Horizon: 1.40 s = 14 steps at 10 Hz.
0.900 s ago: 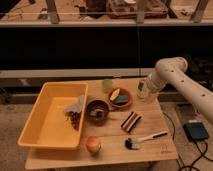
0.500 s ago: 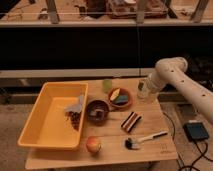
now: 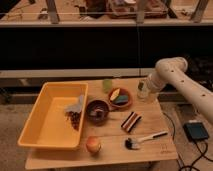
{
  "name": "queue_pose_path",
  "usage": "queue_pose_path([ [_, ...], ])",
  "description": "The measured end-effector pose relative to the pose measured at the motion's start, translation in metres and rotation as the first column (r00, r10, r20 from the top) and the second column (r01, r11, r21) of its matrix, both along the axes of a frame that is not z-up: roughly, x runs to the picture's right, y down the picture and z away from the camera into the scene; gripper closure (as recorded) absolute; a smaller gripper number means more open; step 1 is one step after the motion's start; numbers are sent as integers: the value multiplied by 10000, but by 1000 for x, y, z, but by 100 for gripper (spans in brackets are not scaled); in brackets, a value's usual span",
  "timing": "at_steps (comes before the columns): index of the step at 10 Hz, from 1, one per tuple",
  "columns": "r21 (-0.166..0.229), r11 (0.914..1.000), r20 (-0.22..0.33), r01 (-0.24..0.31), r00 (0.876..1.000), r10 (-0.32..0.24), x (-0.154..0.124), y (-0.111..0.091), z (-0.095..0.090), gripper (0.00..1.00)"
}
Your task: Place banana in plastic cup
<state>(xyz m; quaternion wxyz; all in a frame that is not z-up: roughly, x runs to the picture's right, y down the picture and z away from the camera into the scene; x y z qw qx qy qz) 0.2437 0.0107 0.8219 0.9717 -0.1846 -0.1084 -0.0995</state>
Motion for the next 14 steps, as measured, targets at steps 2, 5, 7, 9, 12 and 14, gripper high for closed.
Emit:
queue_pose_path([
  [2,1,10000,0,0,10000,0,0,0,0,22],
  [5,0,10000,0,0,10000,0,0,0,0,22],
  [7,0,10000,1,1,10000,-1,0,0,0,22],
  [9,1,10000,1,2,10000,-2,0,0,0,22],
  [12,0,9999,154,120,9998,-120,-5,-3,-1,22],
  [14,-16,9990,564,437,9975,-436,-37,-9,-2,22],
])
